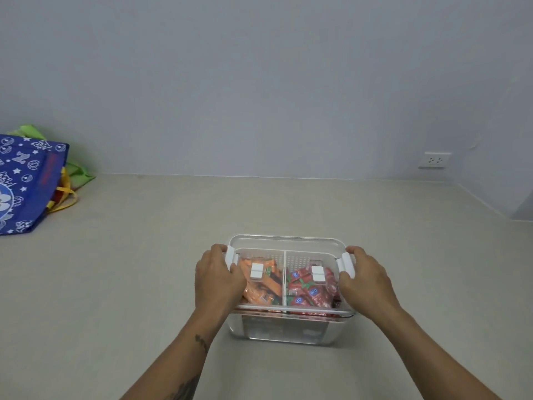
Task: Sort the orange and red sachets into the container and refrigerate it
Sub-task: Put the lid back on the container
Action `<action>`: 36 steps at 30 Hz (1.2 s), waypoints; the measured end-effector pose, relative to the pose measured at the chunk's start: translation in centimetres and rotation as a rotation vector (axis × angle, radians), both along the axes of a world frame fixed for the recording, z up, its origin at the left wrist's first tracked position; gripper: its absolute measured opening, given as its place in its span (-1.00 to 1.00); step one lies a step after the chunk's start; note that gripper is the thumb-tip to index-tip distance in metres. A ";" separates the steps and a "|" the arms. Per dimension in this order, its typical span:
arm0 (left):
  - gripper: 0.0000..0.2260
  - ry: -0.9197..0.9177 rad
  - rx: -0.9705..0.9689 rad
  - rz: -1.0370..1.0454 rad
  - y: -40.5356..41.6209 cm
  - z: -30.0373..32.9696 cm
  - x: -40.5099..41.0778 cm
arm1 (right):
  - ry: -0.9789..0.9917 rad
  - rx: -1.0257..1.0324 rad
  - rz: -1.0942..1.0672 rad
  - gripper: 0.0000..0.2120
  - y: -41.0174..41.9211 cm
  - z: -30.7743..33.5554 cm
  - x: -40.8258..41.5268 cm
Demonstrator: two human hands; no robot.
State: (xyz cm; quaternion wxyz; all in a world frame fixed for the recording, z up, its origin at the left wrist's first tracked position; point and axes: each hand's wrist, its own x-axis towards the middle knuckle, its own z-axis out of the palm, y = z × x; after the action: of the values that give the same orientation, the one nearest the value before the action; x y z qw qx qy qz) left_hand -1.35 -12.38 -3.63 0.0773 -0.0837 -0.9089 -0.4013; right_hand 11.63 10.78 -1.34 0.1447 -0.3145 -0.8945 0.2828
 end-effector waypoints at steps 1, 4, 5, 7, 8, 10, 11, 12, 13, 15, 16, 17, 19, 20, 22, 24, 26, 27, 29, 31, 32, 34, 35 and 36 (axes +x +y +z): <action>-0.70 0.003 -0.022 0.001 -0.1 -0.1 0.0 | -0.003 0.020 -0.003 -0.52 0.0 -0.2 0.0; -0.68 0.025 -0.098 -0.008 -0.2 -0.3 -0.1 | -0.012 0.092 -0.001 -0.51 -0.4 -0.5 0.0; -0.67 0.037 -0.115 -0.013 -0.2 -0.3 -0.2 | -0.025 0.131 0.008 -0.50 -0.5 -0.5 -0.1; -0.66 0.053 -0.127 -0.013 -0.3 -0.4 -0.2 | -0.072 0.214 0.025 -0.49 -0.7 -0.3 -0.3; -0.66 0.054 -0.128 -0.011 -0.4 -0.4 -0.3 | -0.099 0.247 0.029 -0.49 -0.7 -0.3 -0.4; -0.67 0.051 -0.133 -0.016 -0.5 -0.3 -0.4 | -0.146 0.298 0.036 -0.49 -0.7 -0.3 -0.4; -0.68 0.050 -0.134 -0.018 -0.6 -0.3 -0.4 | -0.161 0.318 0.039 -0.49 -0.6 -0.4 -0.4; -0.68 0.049 -0.141 -0.017 -0.6 -0.2 -0.4 | -0.169 0.330 0.038 -0.48 -0.6 -0.6 -0.4; -0.68 0.045 -0.163 -0.009 -0.5 -0.1 -0.4 | -0.174 0.330 0.034 -0.48 -0.5 -0.7 -0.4; -0.64 0.014 -0.247 0.022 -0.4 0.1 -0.5 | -0.177 0.313 0.026 -0.51 -0.5 -1.0 -0.5; -0.61 -0.010 -0.291 0.033 -0.3 0.3 -0.6 | -0.182 0.302 0.023 -0.53 -0.5 -1.2 -0.5; -0.57 -0.033 -0.330 0.033 -0.1 0.5 -0.7 | -0.192 0.288 0.020 -0.54 -0.5 -1.3 -0.6; -0.52 -0.057 -0.406 -0.001 0.5 0.6 -1.2 | -0.202 0.267 0.024 -0.54 -0.5 -1.4 -0.8; -0.51 -0.062 -0.442 -0.026 0.8 0.5 -1.4 | -0.208 0.259 0.031 -0.52 -0.5 -1.5 -0.9; -0.52 -0.070 -0.496 -0.066 1.5 0.1 -1.9 | -0.244 0.233 0.047 -0.44 -0.6 -1.4 -1.2; -0.51 -0.101 -0.513 -0.090 1.7 -0.1 -2.5 | -0.299 0.198 0.057 -0.36 -0.6 -1.2 -1.8; -0.48 -0.142 -0.509 -0.100 1.7 -0.1 -2.9 | -0.335 0.164 0.047 -0.32 -0.5 -1.2 -2.3; -0.46 -0.153 -0.512 -0.103 1.7 -0.2 -3.1 | -0.349 0.152 0.039 -0.30 -0.4 -1.1 -2.6; -0.45 -0.145 -0.535 -0.110 1.6 -0.3 -3.2 | -0.360 0.128 0.030 -0.26 -0.1 -1.2 -2.8; -0.44 -0.127 -0.550 -0.116 1.5 -0.5 -3.0 | -0.350 0.109 0.033 -0.25 0.2 -1.6 -2.8; -0.44 -0.123 -0.553 -0.116 1.6 -0.6 -2.9 | -0.340 0.103 0.036 -0.26 0.4 -1.8 -2.8; -0.44 -0.135 -0.556 -0.108 1.6 -0.6 -3.0 | -0.324 0.099 0.035 -0.30 0.8 -2.3 -2.9; -0.43 -0.146 -0.560 -0.103 1.6 -0.7 -3.2 | -0.316 0.090 0.031 -0.32 0.9 -2.5 -2.9; -0.43 -0.159 -0.561 -0.100 1.5 -0.9 -3.5 | -0.308 0.074 0.032 -0.32 1.1 -2.7 -2.9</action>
State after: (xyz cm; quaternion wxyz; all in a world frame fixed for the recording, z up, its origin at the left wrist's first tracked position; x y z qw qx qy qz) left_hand -4.87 -10.84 -4.52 -0.0403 -0.1148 -0.9822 -0.1428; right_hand 8.74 11.91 -4.04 0.0128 -0.3343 -0.9209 0.2003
